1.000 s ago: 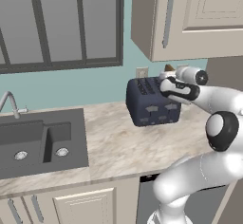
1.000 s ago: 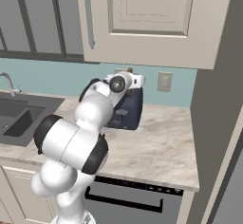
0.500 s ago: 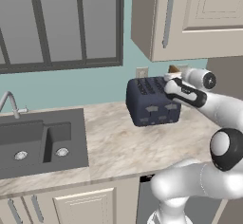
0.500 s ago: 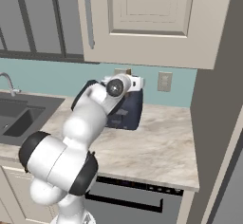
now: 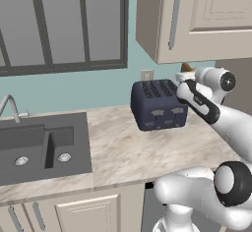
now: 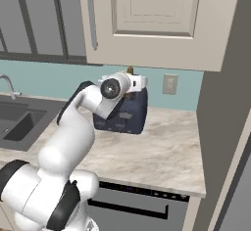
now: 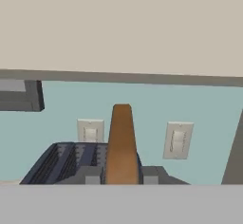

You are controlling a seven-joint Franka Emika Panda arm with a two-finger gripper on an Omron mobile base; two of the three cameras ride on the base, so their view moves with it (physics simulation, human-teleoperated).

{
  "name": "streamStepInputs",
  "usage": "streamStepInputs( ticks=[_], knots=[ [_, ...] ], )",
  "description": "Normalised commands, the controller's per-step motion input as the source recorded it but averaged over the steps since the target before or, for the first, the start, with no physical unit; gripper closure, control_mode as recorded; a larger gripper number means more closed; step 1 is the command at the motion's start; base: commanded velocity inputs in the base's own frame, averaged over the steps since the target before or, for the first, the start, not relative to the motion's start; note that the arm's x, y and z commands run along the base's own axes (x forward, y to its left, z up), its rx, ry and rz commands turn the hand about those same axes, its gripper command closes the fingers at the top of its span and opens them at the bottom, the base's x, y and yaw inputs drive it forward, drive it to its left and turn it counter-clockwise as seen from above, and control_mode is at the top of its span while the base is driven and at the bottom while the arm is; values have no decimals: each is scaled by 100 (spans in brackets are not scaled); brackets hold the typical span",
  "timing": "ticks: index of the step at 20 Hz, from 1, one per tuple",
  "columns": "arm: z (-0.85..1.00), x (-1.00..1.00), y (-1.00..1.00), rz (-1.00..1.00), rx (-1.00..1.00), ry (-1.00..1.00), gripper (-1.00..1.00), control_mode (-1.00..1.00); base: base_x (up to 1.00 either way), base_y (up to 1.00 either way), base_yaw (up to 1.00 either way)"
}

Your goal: Start the toaster. Once the lever pops up, take the bread to the plate on the dining counter.

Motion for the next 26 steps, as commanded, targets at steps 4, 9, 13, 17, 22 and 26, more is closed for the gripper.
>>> streamStepInputs(
  ticks=[4, 9, 13, 17, 22, 26],
  knots=[
    [37, -63, 0, -1, 0, 6, 100, -100, 0, 0, 0],
    [1, -71, 0, 0, 0, 9, 100, -100, 0, 0, 0],
    [0, -68, 0, 0, 0, 9, 100, -100, 0, 0, 0],
    [21, -67, 0, 0, 0, 17, 100, -100, 0, 0, 0],
    [33, -70, 11, -1, 0, 29, 100, -100, 0, 0, 0],
    [23, -60, 33, -3, 0, 31, 100, -100, 0, 0, 0]
  ],
)
